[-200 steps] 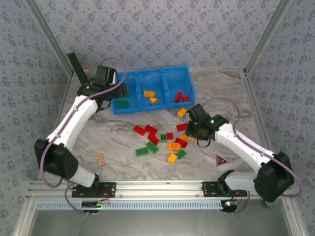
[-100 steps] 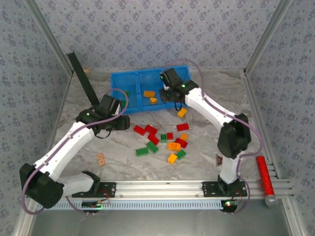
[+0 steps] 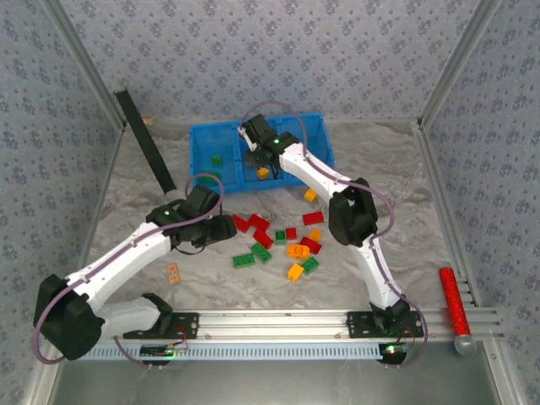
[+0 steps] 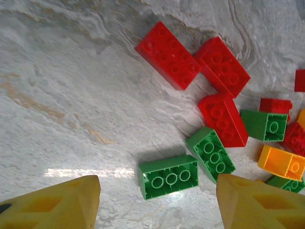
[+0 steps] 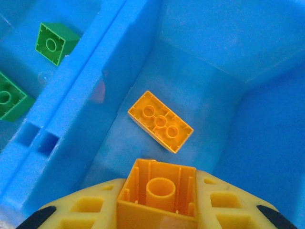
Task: Sort the legos into containers by color
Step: Place the lego in the container, then pick up the lego from the middle-left of the table.
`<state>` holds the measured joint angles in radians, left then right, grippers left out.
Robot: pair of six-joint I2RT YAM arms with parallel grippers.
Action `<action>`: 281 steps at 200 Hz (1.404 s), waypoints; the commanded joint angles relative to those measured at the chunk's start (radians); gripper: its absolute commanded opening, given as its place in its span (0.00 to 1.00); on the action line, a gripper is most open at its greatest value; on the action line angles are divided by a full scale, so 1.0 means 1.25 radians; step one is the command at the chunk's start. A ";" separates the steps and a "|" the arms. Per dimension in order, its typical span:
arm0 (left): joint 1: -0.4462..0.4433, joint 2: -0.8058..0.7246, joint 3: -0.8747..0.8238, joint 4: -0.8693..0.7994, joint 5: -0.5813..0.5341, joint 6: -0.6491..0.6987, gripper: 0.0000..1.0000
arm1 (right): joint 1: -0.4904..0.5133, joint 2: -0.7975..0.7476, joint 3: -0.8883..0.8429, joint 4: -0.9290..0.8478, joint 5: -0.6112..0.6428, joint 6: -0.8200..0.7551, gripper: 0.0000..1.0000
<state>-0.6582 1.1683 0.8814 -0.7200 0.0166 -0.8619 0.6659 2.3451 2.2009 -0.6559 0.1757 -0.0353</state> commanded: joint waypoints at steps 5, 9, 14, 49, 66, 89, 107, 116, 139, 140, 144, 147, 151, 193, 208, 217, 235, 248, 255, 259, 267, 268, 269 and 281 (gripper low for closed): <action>-0.047 0.034 -0.003 0.015 0.012 -0.028 0.65 | 0.003 0.055 0.063 -0.030 -0.025 -0.034 0.28; -0.055 0.040 -0.004 0.015 0.010 -0.024 0.65 | 0.002 0.062 0.065 -0.030 -0.027 -0.035 0.29; -0.064 0.046 -0.005 0.012 0.006 -0.023 0.65 | 0.003 0.070 0.069 -0.030 -0.028 -0.037 0.29; -0.093 0.066 -0.025 -0.016 0.010 -0.081 0.66 | 0.001 0.103 0.075 -0.029 -0.031 -0.045 0.33; -0.102 0.068 -0.033 -0.023 0.016 -0.136 0.66 | 0.001 0.115 0.075 -0.027 -0.031 -0.048 0.35; -0.106 0.088 -0.024 -0.053 0.047 -0.231 0.66 | 0.001 0.121 0.074 -0.025 -0.028 -0.053 0.37; -0.106 0.105 -0.013 -0.078 0.077 -0.322 0.66 | 0.002 0.120 0.073 -0.023 -0.024 -0.057 0.40; -0.107 0.113 -0.011 -0.087 0.091 -0.371 0.66 | 0.001 0.118 0.074 -0.024 -0.022 -0.060 0.41; -0.117 0.117 -0.014 -0.096 0.104 -0.474 0.65 | 0.000 0.111 0.070 -0.021 -0.020 -0.065 0.43; -0.118 0.117 -0.015 -0.096 0.104 -0.479 0.65 | 0.000 0.109 0.069 -0.020 -0.020 -0.066 0.43; -0.120 0.115 -0.015 -0.095 0.101 -0.495 0.65 | 0.000 0.108 0.068 -0.019 -0.019 -0.066 0.44; -0.122 0.113 -0.017 -0.093 0.099 -0.507 0.65 | 0.000 0.106 0.066 -0.019 -0.019 -0.068 0.45; -0.123 0.112 -0.017 -0.092 0.097 -0.524 0.65 | -0.001 0.102 0.064 -0.016 -0.018 -0.069 0.46; -0.150 0.110 -0.011 -0.084 0.057 -0.683 0.67 | -0.013 0.061 0.038 0.008 -0.036 -0.078 0.54; -0.164 0.117 -0.009 -0.084 0.035 -0.735 0.67 | -0.012 0.048 0.030 0.014 -0.038 -0.085 0.54; -0.173 0.119 -0.011 -0.081 0.013 -0.768 0.67 | -0.011 0.034 0.022 0.018 -0.042 -0.088 0.54; -0.188 0.121 -0.017 -0.053 -0.013 -0.831 0.67 | -0.010 -0.005 -0.010 0.039 -0.045 -0.092 0.56; -0.199 0.125 -0.024 -0.021 -0.022 -0.866 0.68 | -0.010 -0.040 -0.039 0.056 -0.051 -0.096 0.57; -0.204 0.130 -0.023 -0.013 -0.028 -0.881 0.68 | -0.010 -0.060 -0.055 0.069 -0.054 -0.100 0.58; -0.206 0.135 -0.022 -0.009 -0.031 -0.888 0.68 | -0.010 -0.072 -0.066 0.074 -0.056 -0.101 0.58; -0.210 0.143 -0.017 -0.008 -0.038 -0.899 0.69 | -0.010 -0.096 -0.088 0.085 -0.061 -0.106 0.59; -0.211 0.144 -0.017 -0.008 -0.039 -0.901 0.68 | -0.010 -0.100 -0.090 0.087 -0.062 -0.106 0.59; -0.211 0.145 -0.016 -0.008 -0.040 -0.902 0.69 | -0.010 -0.103 -0.094 0.088 -0.062 -0.107 0.60; -0.215 0.162 -0.010 -0.002 -0.046 -0.912 0.69 | -0.010 -0.138 -0.125 0.102 -0.071 -0.112 0.61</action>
<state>-0.9131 1.3346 0.8471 -0.7387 -0.0013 -1.8637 0.6525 2.3039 2.1010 -0.5880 0.1181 -0.1440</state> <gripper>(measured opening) 0.686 0.598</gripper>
